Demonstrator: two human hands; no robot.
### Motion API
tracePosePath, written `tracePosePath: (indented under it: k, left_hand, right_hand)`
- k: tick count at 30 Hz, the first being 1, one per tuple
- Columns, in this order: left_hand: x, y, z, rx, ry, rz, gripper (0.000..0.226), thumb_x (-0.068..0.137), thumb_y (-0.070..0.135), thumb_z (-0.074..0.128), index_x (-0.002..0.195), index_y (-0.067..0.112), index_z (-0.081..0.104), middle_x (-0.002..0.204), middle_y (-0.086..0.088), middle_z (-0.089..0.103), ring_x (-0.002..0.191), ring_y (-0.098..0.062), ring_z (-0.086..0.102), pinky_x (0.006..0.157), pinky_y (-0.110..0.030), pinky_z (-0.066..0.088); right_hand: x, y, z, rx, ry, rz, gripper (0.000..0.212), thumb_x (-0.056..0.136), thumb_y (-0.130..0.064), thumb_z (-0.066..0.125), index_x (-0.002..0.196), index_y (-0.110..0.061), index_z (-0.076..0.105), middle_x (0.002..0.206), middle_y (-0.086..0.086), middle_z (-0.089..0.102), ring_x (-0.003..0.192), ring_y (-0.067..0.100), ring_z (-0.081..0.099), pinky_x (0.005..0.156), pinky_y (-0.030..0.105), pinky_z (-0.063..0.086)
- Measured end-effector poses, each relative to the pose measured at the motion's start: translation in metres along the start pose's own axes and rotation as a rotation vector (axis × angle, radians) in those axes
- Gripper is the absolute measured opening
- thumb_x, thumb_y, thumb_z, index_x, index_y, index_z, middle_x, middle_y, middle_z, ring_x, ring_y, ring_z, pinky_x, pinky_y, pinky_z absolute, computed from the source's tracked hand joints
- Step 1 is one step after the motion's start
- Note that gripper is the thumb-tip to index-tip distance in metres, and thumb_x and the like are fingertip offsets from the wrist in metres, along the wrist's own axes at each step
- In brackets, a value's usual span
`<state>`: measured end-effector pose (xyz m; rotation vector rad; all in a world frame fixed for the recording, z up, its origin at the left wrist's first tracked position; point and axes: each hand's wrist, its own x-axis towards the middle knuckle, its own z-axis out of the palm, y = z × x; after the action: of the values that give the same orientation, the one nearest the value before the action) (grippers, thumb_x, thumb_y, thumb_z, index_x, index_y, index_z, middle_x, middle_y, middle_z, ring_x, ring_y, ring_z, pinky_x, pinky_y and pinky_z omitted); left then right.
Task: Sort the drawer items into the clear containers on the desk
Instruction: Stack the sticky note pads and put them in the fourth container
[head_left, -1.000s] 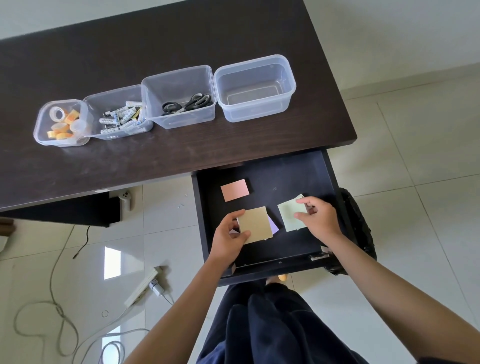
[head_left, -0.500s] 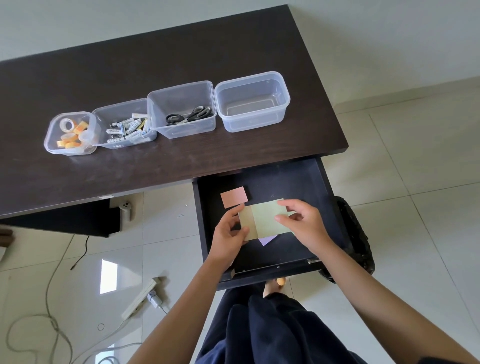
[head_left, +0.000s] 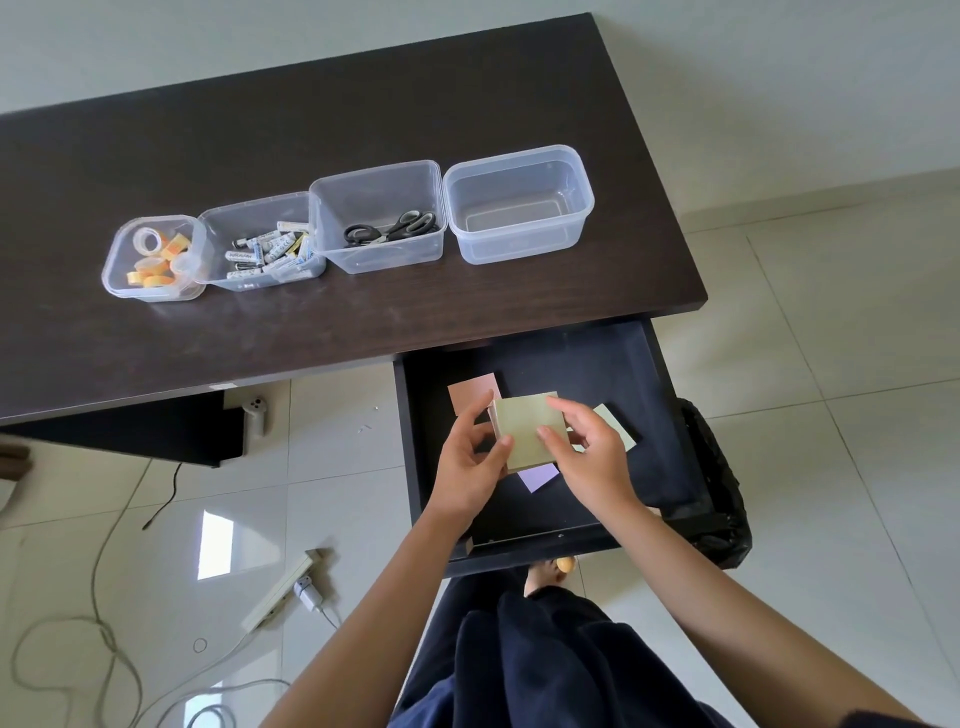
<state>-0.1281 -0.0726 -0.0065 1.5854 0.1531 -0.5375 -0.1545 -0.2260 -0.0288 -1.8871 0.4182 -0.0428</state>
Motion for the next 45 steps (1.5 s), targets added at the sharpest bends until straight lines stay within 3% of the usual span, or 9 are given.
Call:
tracePosePath:
  k: [5,19,22,26,29,32,37,40,45]
  left_hand:
    - [0.000,0.001,-0.002,-0.006,-0.004,0.004,0.050,0.092,0.007,0.057,0.128,0.039,0.043,0.121,-0.010,0.058,0.109,-0.027,0.061,0.080,-0.034,0.059]
    - [0.007,-0.003,0.000,0.054,-0.045,0.007,0.041,0.092,0.001,0.054,0.118,0.033,0.054,0.112,-0.009,0.057,0.104,-0.025,0.062,0.077,-0.033,0.060]
    - [0.010,-0.007,0.001,0.060,-0.016,-0.031,0.041,0.092,0.003,0.054,0.120,0.033,0.053,0.117,-0.011,0.056,0.108,-0.028,0.060,0.080,-0.034,0.059]
    - [0.012,-0.010,-0.001,0.066,0.018,-0.059,0.042,0.093,0.002,0.053,0.118,0.036,0.052,0.118,-0.010,0.058,0.110,-0.026,0.058,0.080,-0.032,0.059]
    - [0.012,-0.010,-0.003,0.061,0.031,-0.055,0.042,0.093,0.001,0.052,0.117,0.036,0.052,0.115,-0.007,0.059,0.108,-0.024,0.059,0.078,-0.028,0.058]
    - [0.010,-0.011,-0.005,0.062,0.039,-0.057,0.044,0.093,-0.001,0.052,0.115,0.037,0.053,0.113,-0.008,0.060,0.107,-0.022,0.060,0.079,-0.028,0.058]
    - [0.010,-0.012,-0.009,0.077,0.047,-0.065,0.044,0.093,-0.001,0.053,0.112,0.039,0.053,0.109,-0.004,0.061,0.105,-0.022,0.061,0.082,-0.038,0.058]
    - [0.009,-0.014,-0.011,0.090,0.056,-0.070,0.045,0.092,0.000,0.054,0.112,0.040,0.053,0.109,-0.001,0.061,0.105,-0.020,0.060,0.084,-0.040,0.058]
    - [0.008,-0.014,-0.009,0.084,0.056,-0.075,0.042,0.092,0.001,0.054,0.116,0.036,0.052,0.111,-0.002,0.059,0.107,-0.021,0.059,0.080,-0.030,0.058]
  right_hand:
    - [0.000,0.001,-0.001,-0.021,-0.044,-0.024,0.040,0.087,-0.021,0.068,0.126,-0.018,0.059,0.121,-0.015,0.055,0.101,0.003,0.055,0.075,-0.001,0.043]
    - [0.009,0.010,-0.008,0.024,-0.101,0.034,0.041,0.085,-0.022,0.070,0.126,-0.020,0.060,0.115,-0.012,0.061,0.100,0.008,0.059,0.076,0.008,0.050]
    - [0.014,0.015,-0.014,0.047,-0.037,0.072,0.034,0.086,-0.023,0.068,0.120,-0.021,0.065,0.112,-0.014,0.063,0.092,0.006,0.062,0.074,0.008,0.050]
    - [0.028,0.050,-0.028,-0.198,0.136,0.171,0.033,0.084,-0.024,0.070,0.117,-0.022,0.066,0.114,0.002,0.063,0.103,0.019,0.059,0.084,0.027,0.049]
    - [0.040,0.081,-0.036,-0.461,0.014,0.297,0.056,0.079,-0.026,0.075,0.131,-0.025,0.055,0.122,0.012,0.053,0.116,0.032,0.049,0.094,0.042,0.046]
    - [0.044,0.096,-0.033,-0.589,-0.122,0.406,0.068,0.078,-0.024,0.072,0.139,-0.029,0.043,0.131,0.011,0.041,0.122,0.035,0.039,0.096,0.045,0.044]
    - [0.045,0.109,-0.026,-0.576,-0.069,0.395,0.058,0.070,-0.007,0.069,0.122,-0.020,0.050,0.126,0.009,0.036,0.113,0.036,0.038,0.090,0.044,0.046]
    - [0.045,0.108,-0.028,-0.597,-0.113,0.347,0.057,0.068,-0.007,0.073,0.116,-0.021,0.047,0.121,0.009,0.045,0.107,0.033,0.040,0.082,0.040,0.046]
    - [0.040,0.096,-0.034,-0.639,-0.082,0.212,0.038,0.074,-0.016,0.073,0.107,-0.021,0.055,0.099,0.002,0.065,0.098,0.032,0.050,0.076,0.037,0.044]
